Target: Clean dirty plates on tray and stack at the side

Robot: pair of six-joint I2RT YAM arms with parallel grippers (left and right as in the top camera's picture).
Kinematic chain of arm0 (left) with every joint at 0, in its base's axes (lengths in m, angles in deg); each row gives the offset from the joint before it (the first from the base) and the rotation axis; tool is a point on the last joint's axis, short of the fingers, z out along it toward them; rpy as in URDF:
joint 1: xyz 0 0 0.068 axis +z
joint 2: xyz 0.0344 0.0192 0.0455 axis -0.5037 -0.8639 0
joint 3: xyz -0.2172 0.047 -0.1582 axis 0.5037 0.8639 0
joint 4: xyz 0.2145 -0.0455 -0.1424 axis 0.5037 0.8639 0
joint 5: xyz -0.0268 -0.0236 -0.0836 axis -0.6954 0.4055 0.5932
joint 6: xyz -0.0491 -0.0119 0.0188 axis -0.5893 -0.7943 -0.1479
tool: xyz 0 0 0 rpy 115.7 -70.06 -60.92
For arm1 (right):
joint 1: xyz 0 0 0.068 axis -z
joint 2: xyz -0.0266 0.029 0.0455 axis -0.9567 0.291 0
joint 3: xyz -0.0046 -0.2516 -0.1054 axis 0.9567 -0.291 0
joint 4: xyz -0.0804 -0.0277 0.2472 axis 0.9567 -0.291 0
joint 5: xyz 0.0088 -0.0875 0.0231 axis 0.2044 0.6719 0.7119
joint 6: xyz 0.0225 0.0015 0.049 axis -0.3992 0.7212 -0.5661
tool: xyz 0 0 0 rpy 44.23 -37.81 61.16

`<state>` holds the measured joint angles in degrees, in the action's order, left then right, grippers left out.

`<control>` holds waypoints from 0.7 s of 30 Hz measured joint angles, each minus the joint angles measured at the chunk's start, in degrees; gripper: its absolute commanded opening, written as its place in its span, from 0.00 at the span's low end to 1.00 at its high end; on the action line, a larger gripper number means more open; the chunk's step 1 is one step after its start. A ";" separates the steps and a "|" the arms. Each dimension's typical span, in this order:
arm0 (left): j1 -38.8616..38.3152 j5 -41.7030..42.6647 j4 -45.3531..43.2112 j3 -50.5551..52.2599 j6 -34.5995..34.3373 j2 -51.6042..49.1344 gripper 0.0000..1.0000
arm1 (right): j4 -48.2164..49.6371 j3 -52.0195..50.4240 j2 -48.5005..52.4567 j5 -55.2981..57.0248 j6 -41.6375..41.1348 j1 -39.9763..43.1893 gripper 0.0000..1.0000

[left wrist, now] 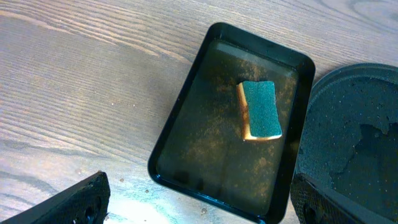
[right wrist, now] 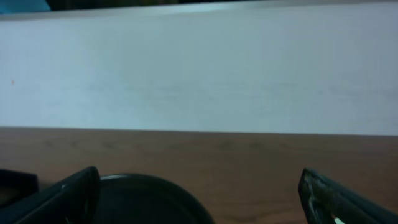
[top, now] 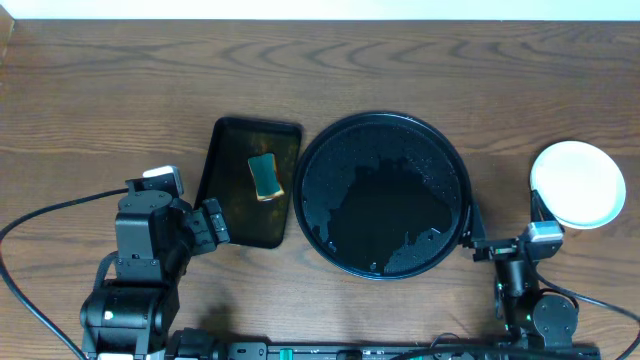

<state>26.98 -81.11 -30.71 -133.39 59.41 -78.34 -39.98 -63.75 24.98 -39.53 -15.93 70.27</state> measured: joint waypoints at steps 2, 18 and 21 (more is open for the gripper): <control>0.00 0.00 -0.02 0.00 0.00 0.00 0.93 | -3.76 0.09 -0.79 0.00 0.39 0.02 0.99; 0.00 0.00 -0.02 0.00 0.00 0.00 0.93 | -11.54 -0.02 -0.76 0.02 0.70 0.02 0.99; 0.00 0.00 -0.02 0.00 0.00 0.00 0.93 | -11.56 -0.02 -0.76 0.02 0.70 0.02 0.99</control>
<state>26.98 -81.11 -30.73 -133.39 59.41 -78.34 -51.55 -63.77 24.21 -39.51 -15.23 70.29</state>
